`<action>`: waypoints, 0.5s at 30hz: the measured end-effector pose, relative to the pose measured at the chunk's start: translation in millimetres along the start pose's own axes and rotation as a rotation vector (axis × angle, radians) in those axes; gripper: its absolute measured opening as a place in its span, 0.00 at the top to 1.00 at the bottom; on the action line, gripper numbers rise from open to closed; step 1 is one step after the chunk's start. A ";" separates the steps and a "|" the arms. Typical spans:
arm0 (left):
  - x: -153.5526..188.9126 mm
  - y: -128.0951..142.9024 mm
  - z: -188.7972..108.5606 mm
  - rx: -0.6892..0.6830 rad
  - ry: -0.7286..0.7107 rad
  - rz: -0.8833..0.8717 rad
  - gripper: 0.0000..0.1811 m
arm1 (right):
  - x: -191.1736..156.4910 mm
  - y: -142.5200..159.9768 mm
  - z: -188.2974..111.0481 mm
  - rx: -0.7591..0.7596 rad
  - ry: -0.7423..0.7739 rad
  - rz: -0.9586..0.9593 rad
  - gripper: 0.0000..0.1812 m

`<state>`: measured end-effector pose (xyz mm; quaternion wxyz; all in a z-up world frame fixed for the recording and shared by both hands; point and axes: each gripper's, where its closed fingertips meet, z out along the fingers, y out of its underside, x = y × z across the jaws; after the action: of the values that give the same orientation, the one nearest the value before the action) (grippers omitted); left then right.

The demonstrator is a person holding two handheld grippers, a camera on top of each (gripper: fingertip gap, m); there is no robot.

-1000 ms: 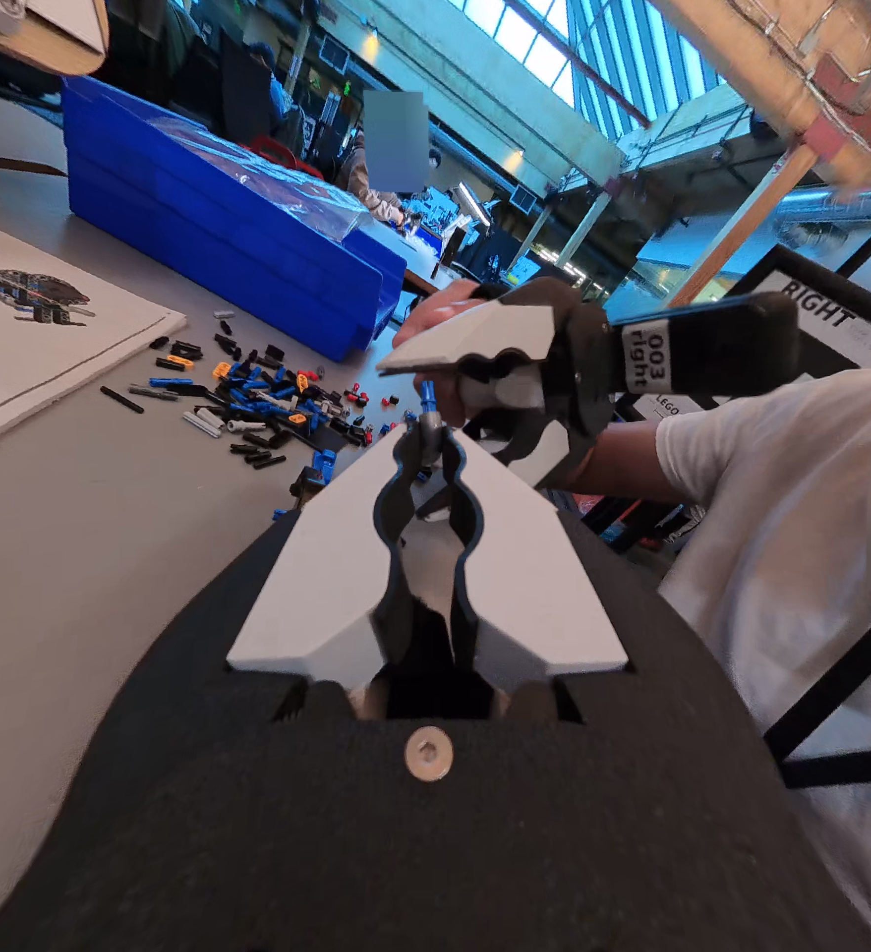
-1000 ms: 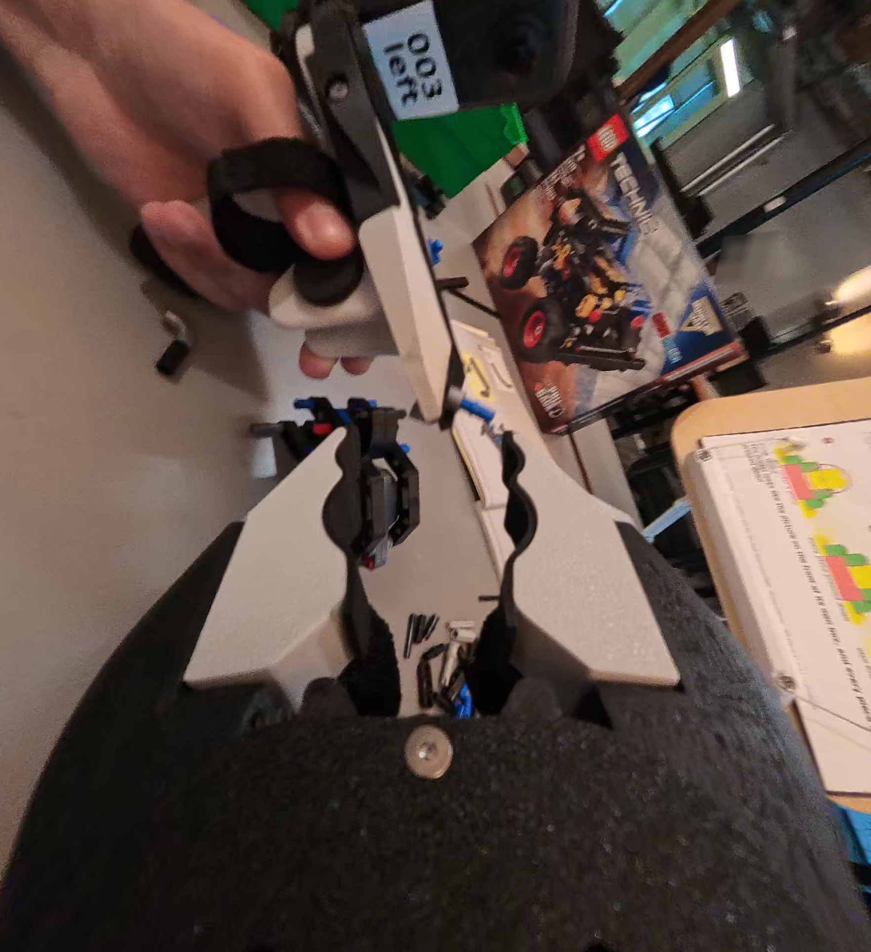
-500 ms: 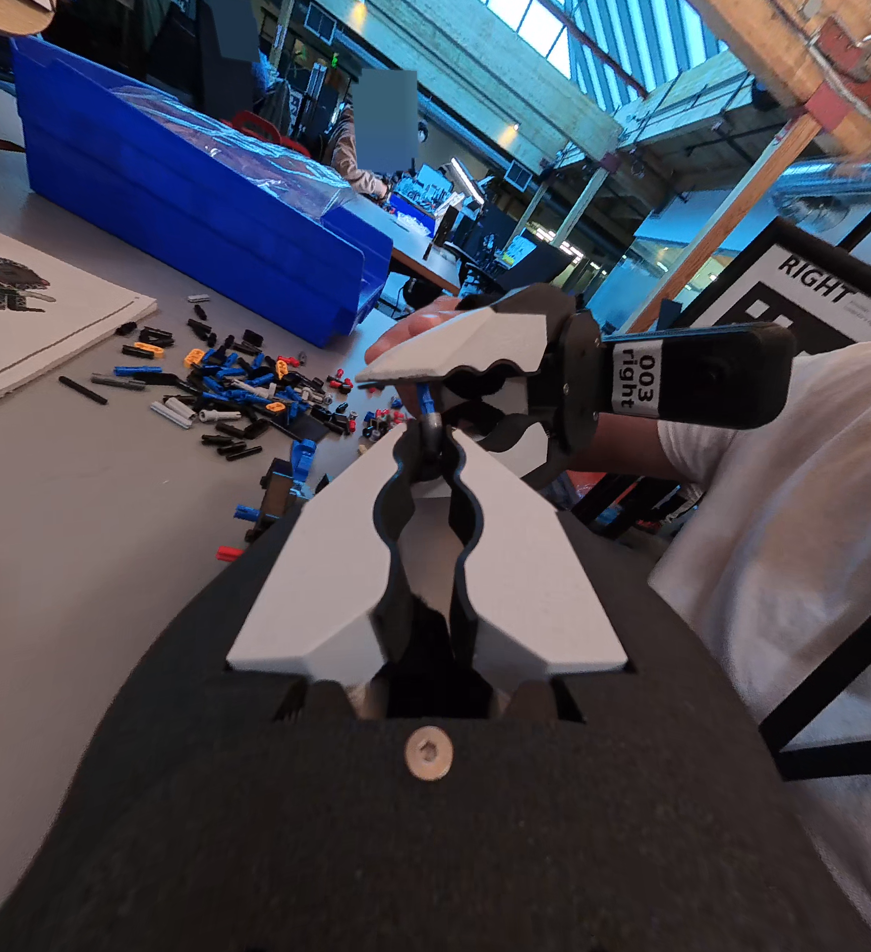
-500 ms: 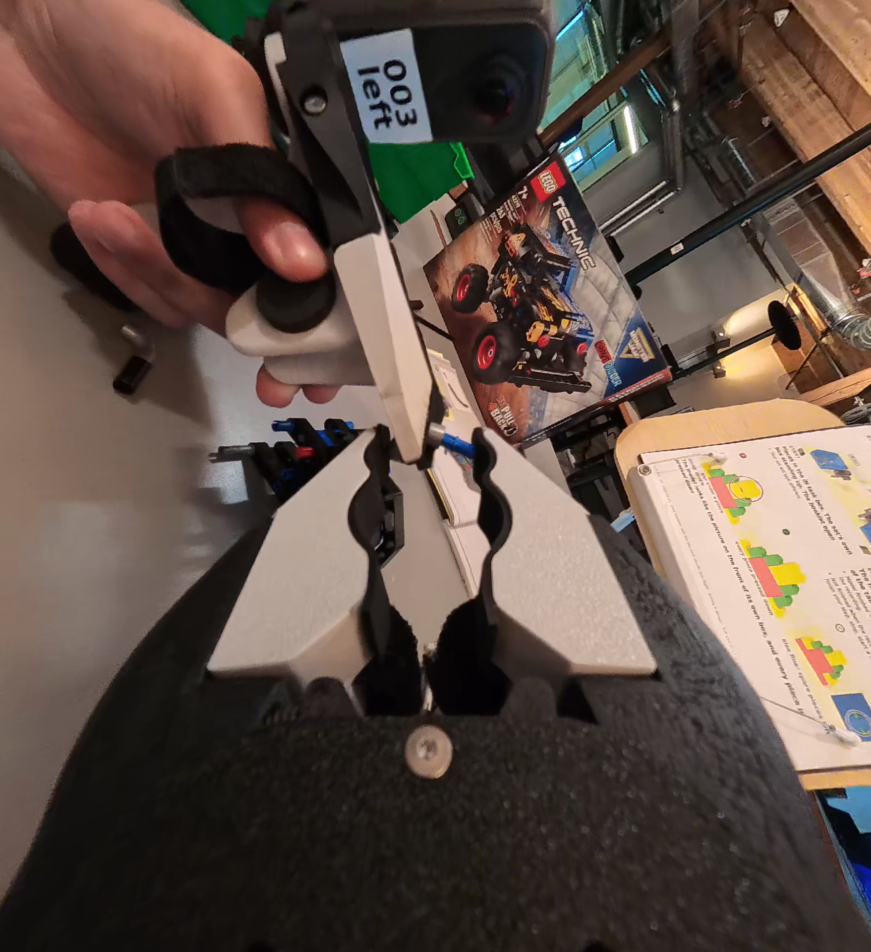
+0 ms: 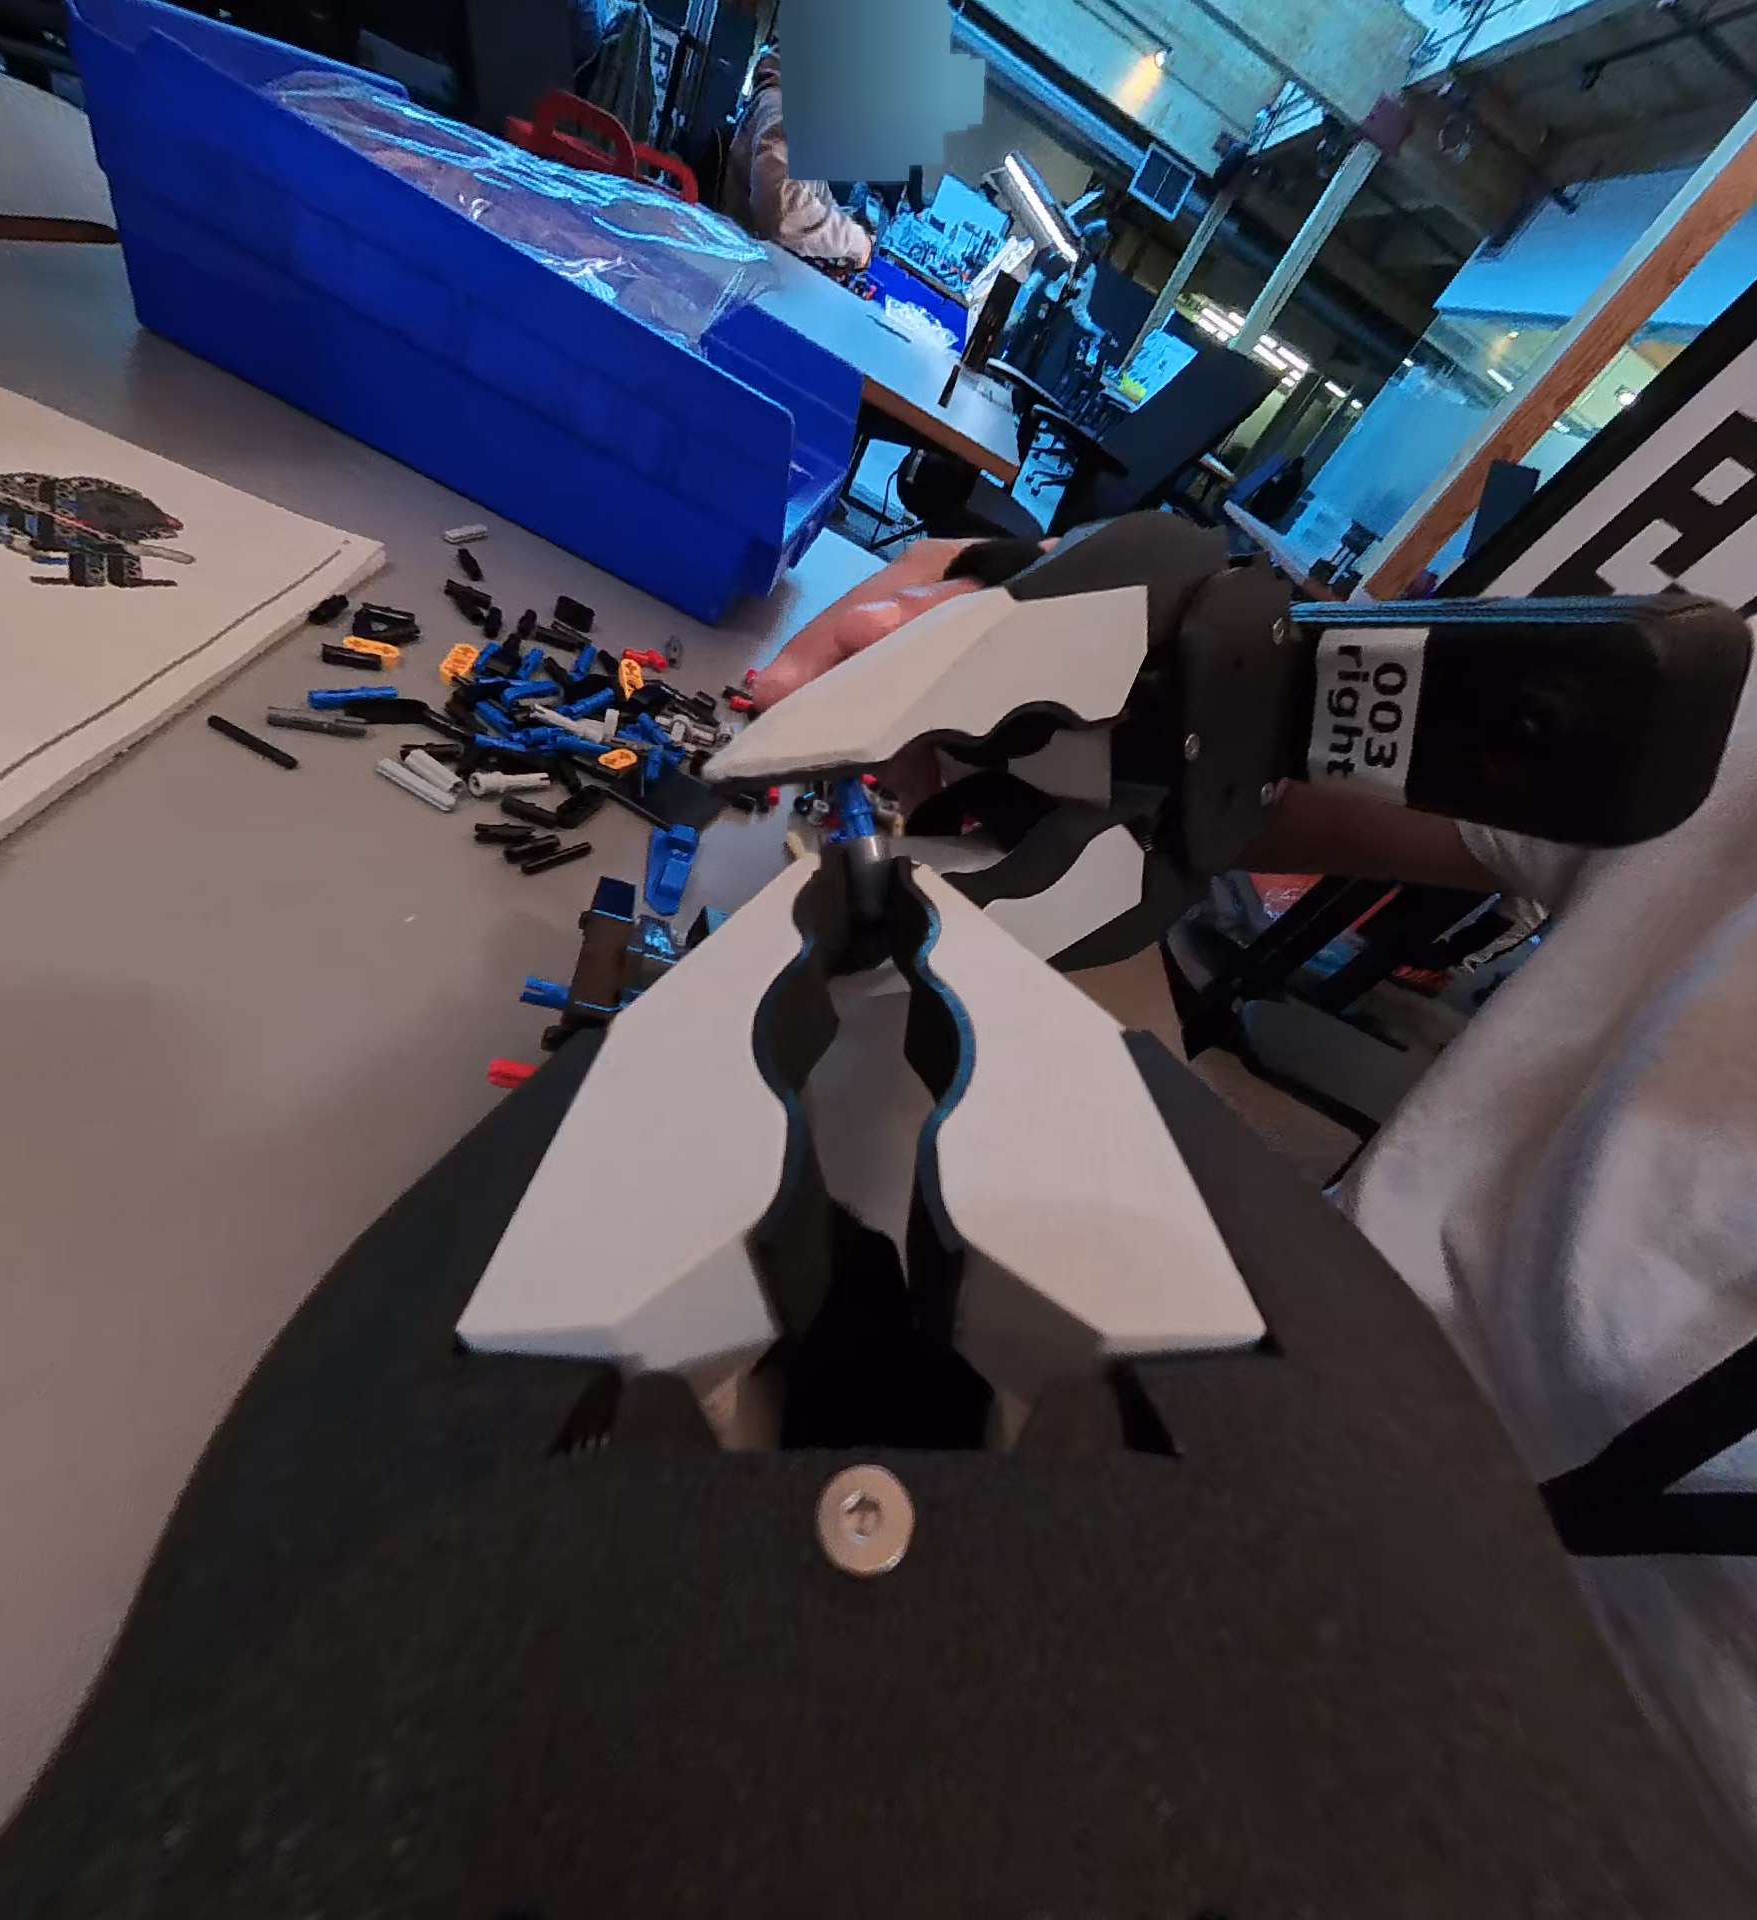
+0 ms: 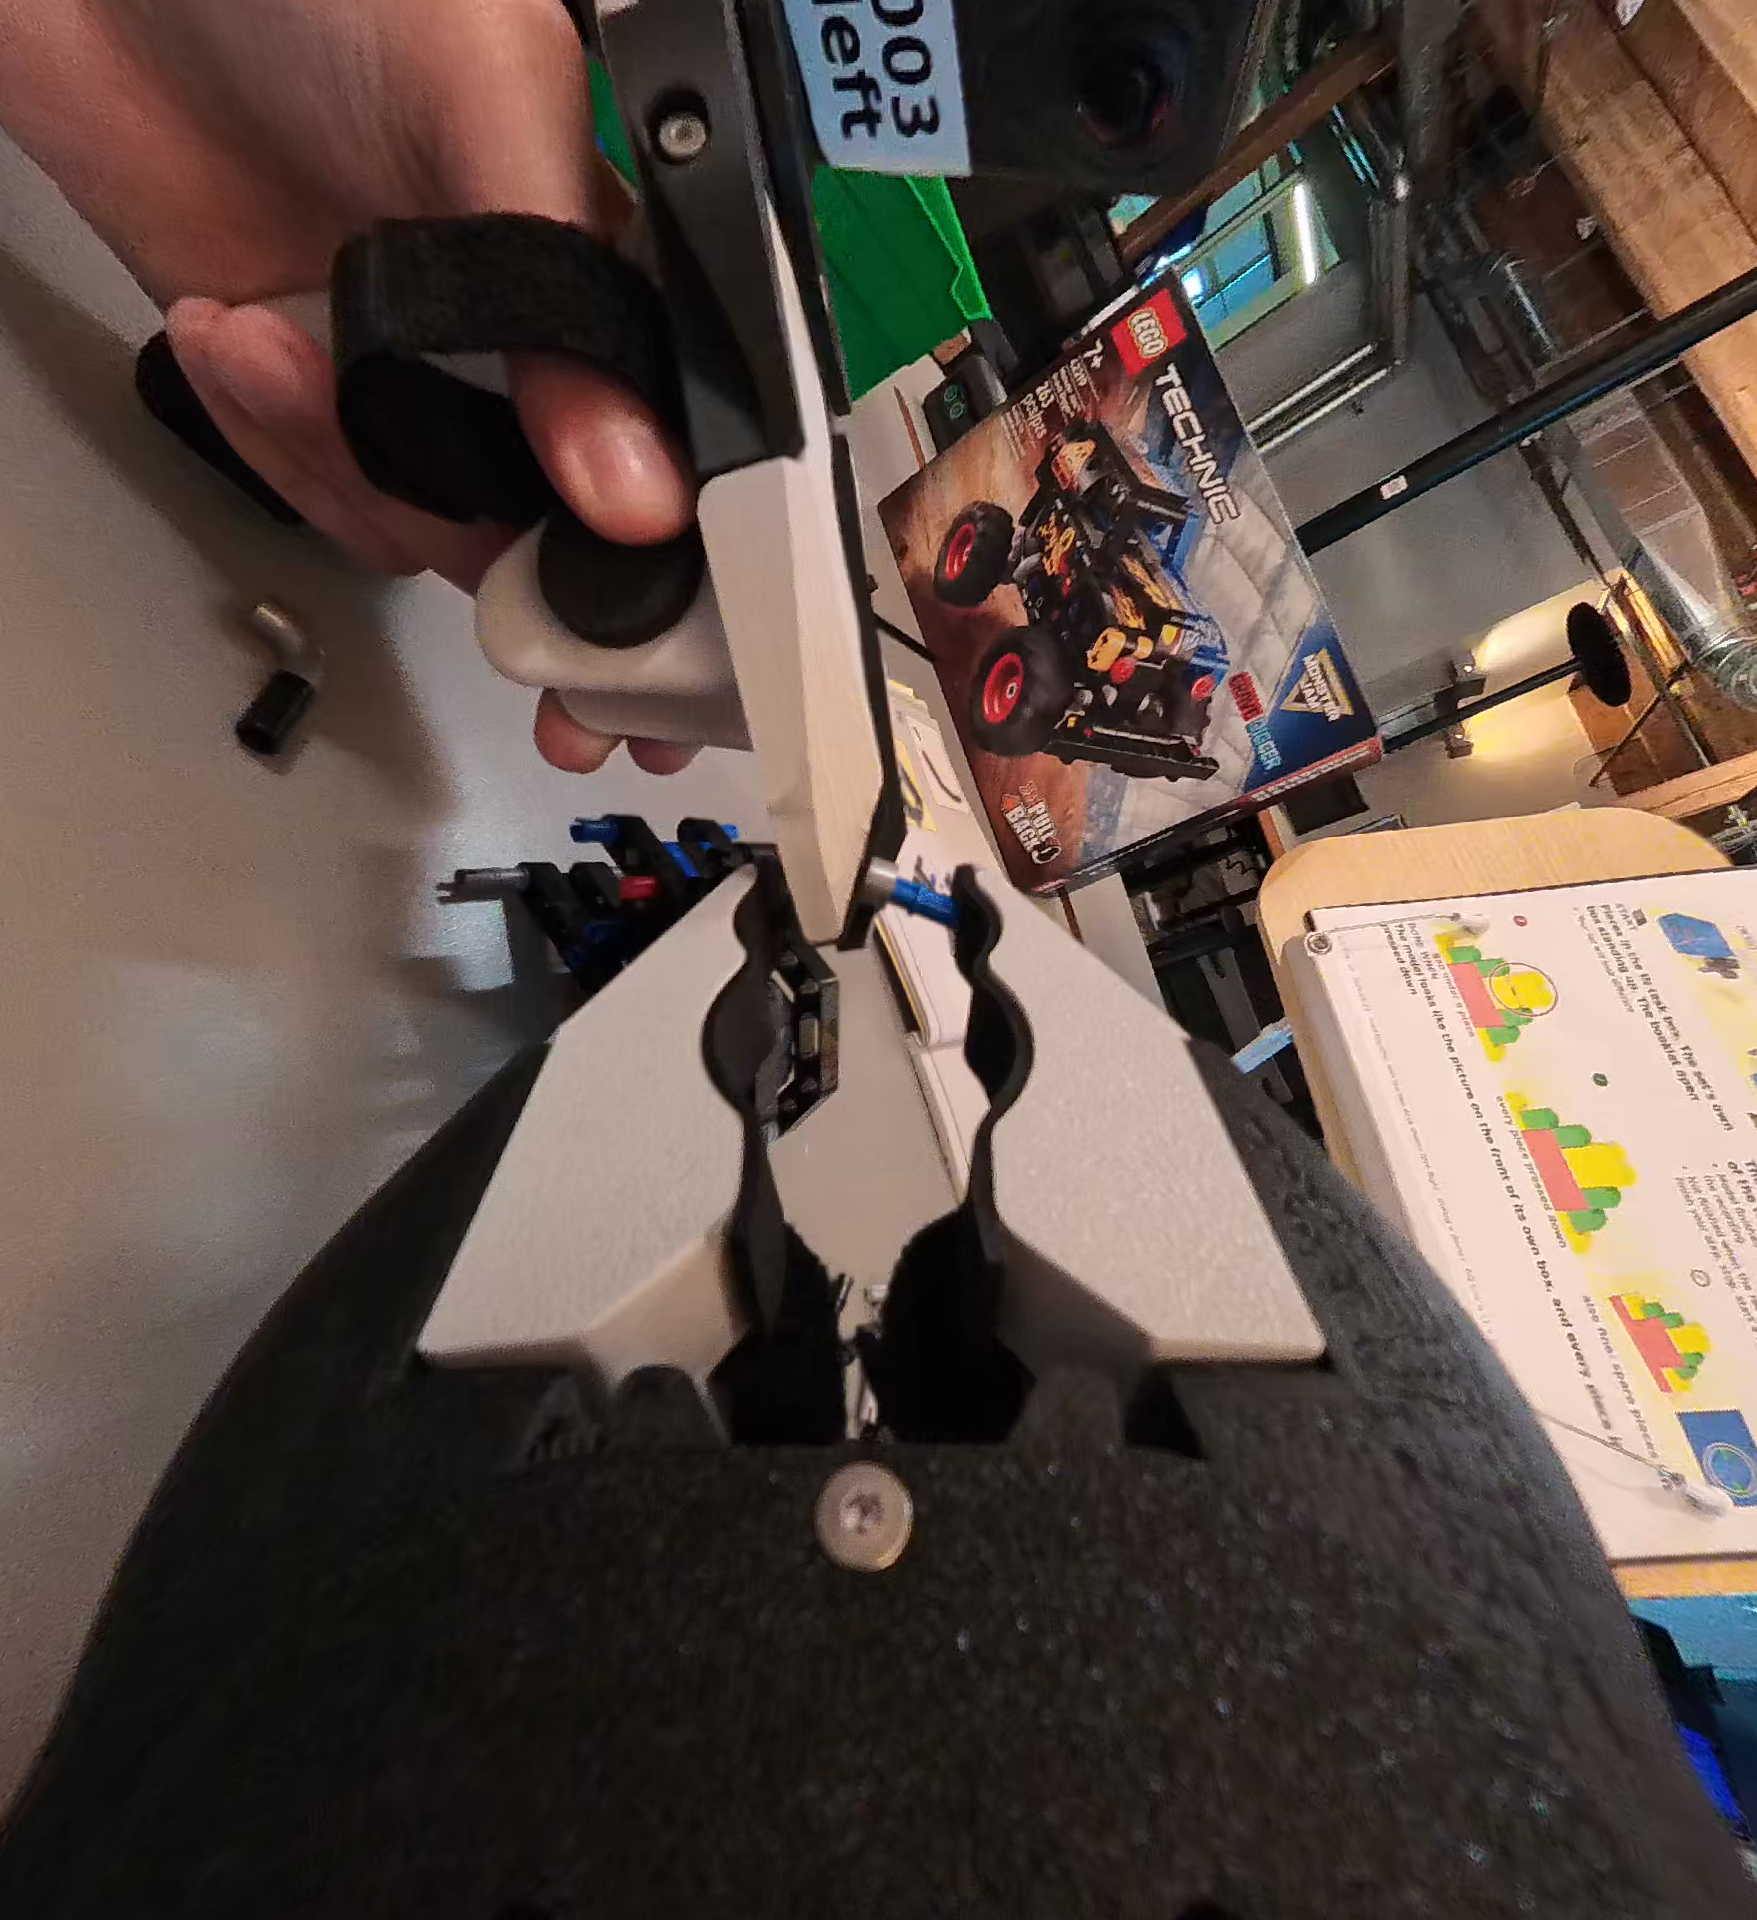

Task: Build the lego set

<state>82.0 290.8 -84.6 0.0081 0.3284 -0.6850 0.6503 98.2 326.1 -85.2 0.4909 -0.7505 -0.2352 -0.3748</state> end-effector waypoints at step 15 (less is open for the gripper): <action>-1.2 -1.7 -1.7 -0.013 -0.038 0.060 0.97 | 0.1 3.3 2.3 -0.060 -0.029 0.053 0.82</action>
<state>83.0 292.9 -83.4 -0.0225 0.3199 -0.6988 0.6394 101.4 326.9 -87.5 0.4745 -0.7761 -0.2111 -0.3577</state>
